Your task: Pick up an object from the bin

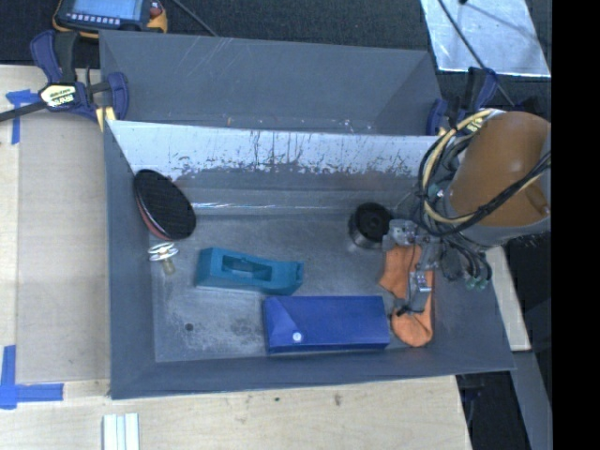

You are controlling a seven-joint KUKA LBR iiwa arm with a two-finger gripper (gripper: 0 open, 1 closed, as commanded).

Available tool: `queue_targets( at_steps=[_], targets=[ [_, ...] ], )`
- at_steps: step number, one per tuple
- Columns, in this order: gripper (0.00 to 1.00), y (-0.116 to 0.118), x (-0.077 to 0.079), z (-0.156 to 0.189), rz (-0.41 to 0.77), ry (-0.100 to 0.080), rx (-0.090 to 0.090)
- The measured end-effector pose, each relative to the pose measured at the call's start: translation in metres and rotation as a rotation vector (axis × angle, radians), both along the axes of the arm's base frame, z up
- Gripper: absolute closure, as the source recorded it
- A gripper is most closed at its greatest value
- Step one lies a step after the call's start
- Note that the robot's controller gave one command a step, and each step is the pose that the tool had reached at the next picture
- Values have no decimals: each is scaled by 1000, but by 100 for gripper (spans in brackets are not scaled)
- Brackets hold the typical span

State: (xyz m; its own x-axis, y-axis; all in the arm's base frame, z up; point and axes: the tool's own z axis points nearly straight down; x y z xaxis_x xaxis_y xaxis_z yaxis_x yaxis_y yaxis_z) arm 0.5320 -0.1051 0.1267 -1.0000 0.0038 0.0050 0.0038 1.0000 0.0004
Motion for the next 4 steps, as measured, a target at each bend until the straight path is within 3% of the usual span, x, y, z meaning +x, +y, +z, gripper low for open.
queue_targets(
  at_steps=[1,2,3,4],
  targets=[
    [0,0,2,5,3,-8,-1],
    [0,-9,20,-14,218,-12,-2],
    [0,-30,49,-43,598,-10,-1],
    [0,-38,55,-55,656,-11,14]
  ],
)
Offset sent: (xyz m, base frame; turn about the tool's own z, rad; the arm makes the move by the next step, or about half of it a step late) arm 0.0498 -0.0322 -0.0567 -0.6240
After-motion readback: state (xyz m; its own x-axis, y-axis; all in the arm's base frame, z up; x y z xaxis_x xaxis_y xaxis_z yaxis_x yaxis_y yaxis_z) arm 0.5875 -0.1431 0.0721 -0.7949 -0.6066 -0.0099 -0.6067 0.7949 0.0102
